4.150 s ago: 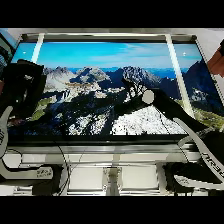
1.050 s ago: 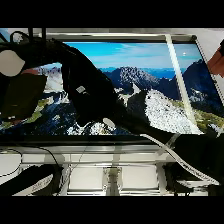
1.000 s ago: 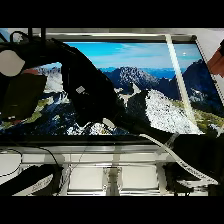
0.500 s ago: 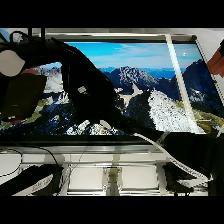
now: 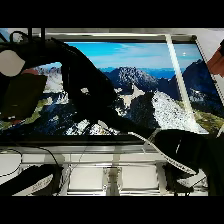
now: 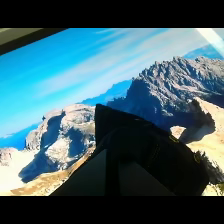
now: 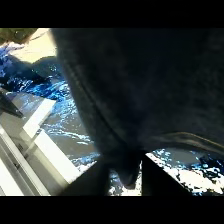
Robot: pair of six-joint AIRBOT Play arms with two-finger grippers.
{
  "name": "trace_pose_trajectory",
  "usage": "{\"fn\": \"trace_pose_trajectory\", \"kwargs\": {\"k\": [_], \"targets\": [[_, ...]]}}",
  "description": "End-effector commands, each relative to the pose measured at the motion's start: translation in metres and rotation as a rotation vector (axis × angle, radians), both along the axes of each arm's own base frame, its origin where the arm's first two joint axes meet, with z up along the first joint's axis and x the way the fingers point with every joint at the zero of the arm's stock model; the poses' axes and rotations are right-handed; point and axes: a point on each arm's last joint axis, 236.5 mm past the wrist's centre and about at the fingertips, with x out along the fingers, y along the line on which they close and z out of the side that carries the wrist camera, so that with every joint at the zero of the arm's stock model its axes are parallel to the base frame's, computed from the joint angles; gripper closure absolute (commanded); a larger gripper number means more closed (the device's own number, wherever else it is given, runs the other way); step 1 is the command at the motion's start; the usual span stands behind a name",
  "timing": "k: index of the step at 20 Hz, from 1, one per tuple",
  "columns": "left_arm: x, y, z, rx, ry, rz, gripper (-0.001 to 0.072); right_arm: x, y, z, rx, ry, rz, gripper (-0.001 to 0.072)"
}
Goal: Fold the clothes and pants, and hang the long-sleeved shirts on hangers.
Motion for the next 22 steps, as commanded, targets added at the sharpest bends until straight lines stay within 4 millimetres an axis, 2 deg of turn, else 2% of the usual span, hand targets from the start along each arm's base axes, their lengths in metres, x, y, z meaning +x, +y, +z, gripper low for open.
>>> {"fn": "trace_pose_trajectory", "kwargs": {"k": [1,3,5,7,9,12,15,18,20,22], "targets": [[0.002,0.007,0.0,0.033,-0.012,0.018,0.0672,0.004,-0.006,-0.001,-0.026,0.038,-0.016,0.0698],[0.004,0.025,0.0,0.097,-0.022,0.063,0.0672,0.002,-0.016,0.012,-0.084,0.034,0.013,0.0699],[0.003,0.047,0.0,0.152,-0.021,0.133,0.0671,0.005,-0.035,0.04,-0.127,-0.017,0.043,0.07],[-0.002,0.062,0.002,0.187,-0.018,0.168,0.0671,0.005,-0.065,0.075,-0.196,-0.069,0.072,0.07],[-0.008,0.076,0.009,0.181,-0.019,0.196,0.0671,-0.001,-0.11,0.107,-0.303,-0.104,0.103,0.07],[-0.022,0.097,0.02,0.174,-0.022,0.239,0.0671,-0.019,-0.194,0.158,-0.434,-0.127,0.116,0.0701],[-0.044,0.113,0.024,0.173,0.004,0.27,0.0671,-0.034,-0.259,0.213,-0.442,-0.19,0.062,0.0703],[-0.069,0.114,0.025,0.149,0.043,0.262,0.0671,-0.057,-0.299,0.261,-0.395,-0.279,0.007,0.0703],[-0.09,0.105,0.027,0.099,0.074,0.221,0.067,-0.079,-0.315,0.283,-0.38,-0.291,0.003,0.0703],[-0.115,0.087,0.027,0.03,0.12,0.146,0.0671,-0.101,-0.326,0.305,-0.367,-0.287,0.015,0.0703]]}}
